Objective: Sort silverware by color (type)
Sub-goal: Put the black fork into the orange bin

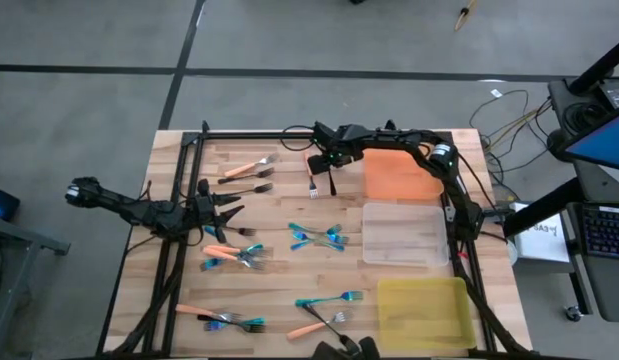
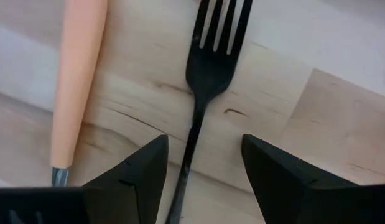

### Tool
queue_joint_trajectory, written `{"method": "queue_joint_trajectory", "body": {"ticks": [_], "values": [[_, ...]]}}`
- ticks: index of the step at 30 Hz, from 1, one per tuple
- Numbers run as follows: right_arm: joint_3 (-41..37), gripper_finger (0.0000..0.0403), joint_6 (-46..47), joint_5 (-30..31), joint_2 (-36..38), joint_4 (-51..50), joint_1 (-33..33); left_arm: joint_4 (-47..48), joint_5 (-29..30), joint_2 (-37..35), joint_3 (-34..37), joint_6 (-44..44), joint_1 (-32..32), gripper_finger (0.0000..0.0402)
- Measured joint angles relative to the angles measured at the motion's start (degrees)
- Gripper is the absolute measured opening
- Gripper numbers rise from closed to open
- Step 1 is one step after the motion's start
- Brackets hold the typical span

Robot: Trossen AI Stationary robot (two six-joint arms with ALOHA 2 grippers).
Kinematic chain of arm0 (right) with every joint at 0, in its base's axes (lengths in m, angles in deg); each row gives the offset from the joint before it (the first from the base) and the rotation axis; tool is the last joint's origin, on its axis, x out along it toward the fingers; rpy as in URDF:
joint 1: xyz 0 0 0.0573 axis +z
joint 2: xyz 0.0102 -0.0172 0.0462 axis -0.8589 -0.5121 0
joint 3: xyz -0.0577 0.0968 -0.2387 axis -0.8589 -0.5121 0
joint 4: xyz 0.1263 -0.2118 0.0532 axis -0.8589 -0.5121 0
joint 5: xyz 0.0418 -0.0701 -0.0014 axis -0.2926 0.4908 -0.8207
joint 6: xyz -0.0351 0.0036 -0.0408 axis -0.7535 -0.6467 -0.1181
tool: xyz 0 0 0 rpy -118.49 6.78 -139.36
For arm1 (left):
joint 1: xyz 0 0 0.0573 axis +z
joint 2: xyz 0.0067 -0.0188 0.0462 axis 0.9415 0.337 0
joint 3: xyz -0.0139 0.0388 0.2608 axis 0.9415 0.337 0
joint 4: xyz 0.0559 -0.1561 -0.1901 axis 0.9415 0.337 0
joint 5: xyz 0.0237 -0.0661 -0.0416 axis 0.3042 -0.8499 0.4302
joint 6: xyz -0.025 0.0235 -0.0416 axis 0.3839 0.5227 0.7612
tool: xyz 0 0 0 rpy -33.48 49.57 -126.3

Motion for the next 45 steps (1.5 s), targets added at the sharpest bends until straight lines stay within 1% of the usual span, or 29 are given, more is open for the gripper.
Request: {"method": "queue_joint_trajectory", "body": {"ticks": [3, 6, 9, 15, 17, 22, 27, 32, 36, 39, 45], "values": [[0.1, 0.0190, 0.0, 0.9, -0.6, -0.1, 0.2, 0.0, 0.0, 0.0, 0.0, 0.0, 0.0, 0.0103], [0.1, 0.0165, 0.0, 2.0, -0.8, -0.3, 0.5, 0.0, 0.0, 0.0, 0.0, 0.0, 0.0, 0.0103], [0.0, 0.0126, 0.0, 3.5, -0.9, -0.5, 0.8, 0.0, 0.0, 0.0, 0.0, 0.0, 0.0, 0.0103], [-0.1, 0.0033, -1.2, 5.3, -0.9, 0.1, 1.2, 0.0, 0.0, 0.0, 0.0, 0.0, 0.0, 0.0103], [-0.1, 0.0016, -2.2, 5.7, -1.0, 0.2, 1.3, 0.0, 0.0, 0.0, 0.0, 0.0, 0.0, 0.0103], [-0.2, 0.0011, -3.9, 5.7, -0.2, 0.1, 1.7, 0.0, 0.0, 0.0, 0.0, 0.0, 0.0, 0.0103], [-0.6, 0.0010, -6.6, 5.0, 2.9, -1.1, 2.2, 0.0, 0.0, 0.0, 0.0, 0.0, 0.0, 0.0103], [-0.4, 0.0010, -9.7, 5.4, 10.4, -1.2, 2.2, 0.0, 0.0, 0.0, 0.0, 0.0, 0.0, 0.0103], [-0.4, 0.0009, -13.6, 5.4, 17.1, -3.2, 2.1, 0.0, 0.0, 0.0, 0.0, 0.0, 0.0, 0.0103], [-0.3, 0.0009, -16.7, 5.9, 22.5, -9.0, 1.5, 0.0, 0.0, 0.0, 0.0, 0.0, 0.0, 0.0103], [-1.0, 0.0009, -20.5, 14.0, 28.3, -27.2, -0.6, 0.0, 0.0, 0.0, 0.0, 0.0, 0.0, 0.0103]]}}
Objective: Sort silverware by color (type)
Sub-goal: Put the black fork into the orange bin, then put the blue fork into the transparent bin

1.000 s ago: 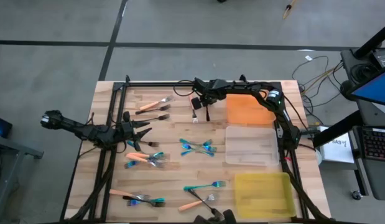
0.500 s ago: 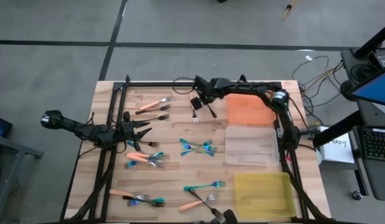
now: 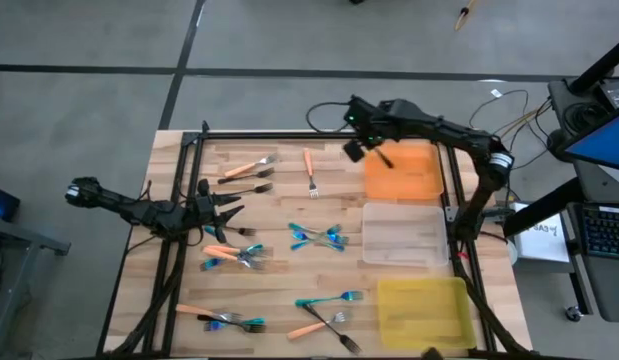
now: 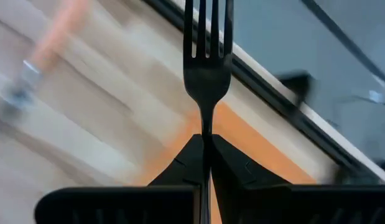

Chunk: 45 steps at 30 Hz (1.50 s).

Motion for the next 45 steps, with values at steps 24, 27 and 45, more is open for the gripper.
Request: {"method": "queue_joint_trajectory", "body": {"ticks": [24, 27, 45], "values": [[-24.6, 0.0009, -4.5, 0.5, 2.5, 2.0, -5.1, 0.0, 0.0, 0.0, 0.0, 0.0, 0.0, 0.0103], [-24.6, 0.0009, -4.5, 0.5, 2.5, 4.2, -5.1, 0.0, 0.0, 0.0, 0.0, 0.0, 0.0, 0.0103], [-25.6, 0.0057, -6.8, 0.5, 2.5, 15.0, -5.1, 0.0, 0.0, 0.0, 0.0, 0.0, 0.0, 0.0103]]}}
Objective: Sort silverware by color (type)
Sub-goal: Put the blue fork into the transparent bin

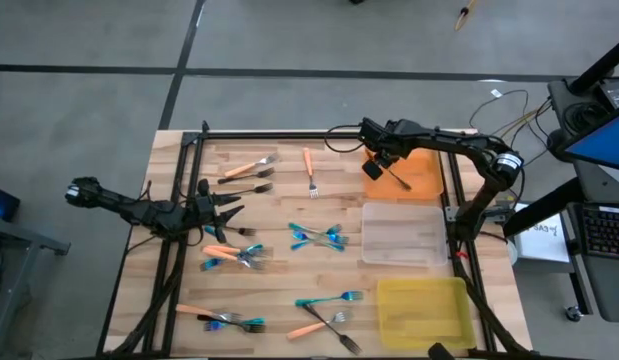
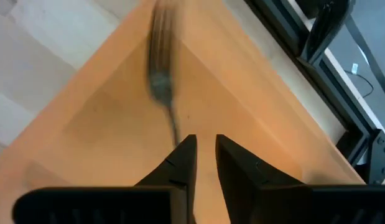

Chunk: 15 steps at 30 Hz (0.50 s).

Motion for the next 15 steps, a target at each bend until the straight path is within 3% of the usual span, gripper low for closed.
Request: {"method": "queue_joint_trajectory", "body": {"ticks": [8, 15], "values": [[-1.4, 0.0108, -0.8, 0.0, 0.0, 0.5, 0.0, -0.6, 0.0, 0.0, 0.0, -0.1, 0.0, 0.0103], [2.0, 0.0113, 0.3, -1.8, 0.1, 1.2, 0.7, -4.5, 0.5, 0.0, 0.0, -5.3, 0.0, 0.0103]]}}
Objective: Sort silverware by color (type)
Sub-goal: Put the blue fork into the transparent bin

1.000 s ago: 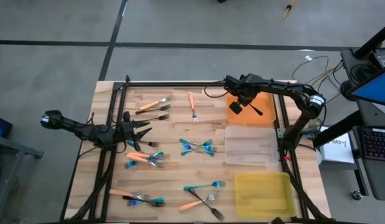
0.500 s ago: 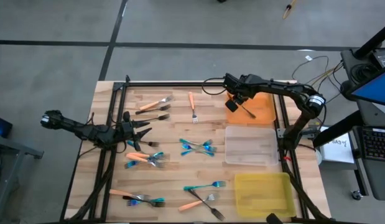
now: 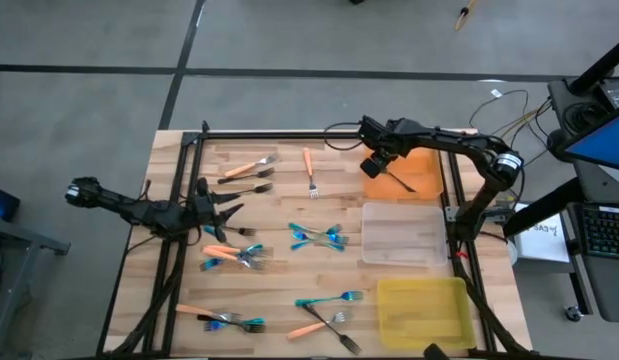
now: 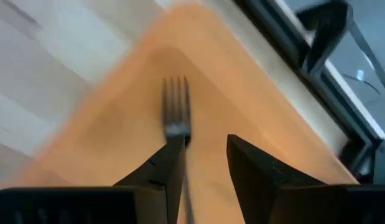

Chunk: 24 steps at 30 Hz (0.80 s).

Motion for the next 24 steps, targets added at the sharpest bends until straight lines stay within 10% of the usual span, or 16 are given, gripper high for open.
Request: {"method": "queue_joint_trajectory", "body": {"ticks": [7, 24], "values": [[4.0, 0.0110, 0.1, -15.9, -0.5, 14.1, 4.7, -3.2, -2.9, 0.0, 0.0, 6.7, 0.0, 0.0103], [8.5, 0.0112, -4.1, -26.4, -11.8, 11.0, 18.2, -4.3, -2.9, 1.1, 0.0, 20.1, 0.0, 0.0103]]}}
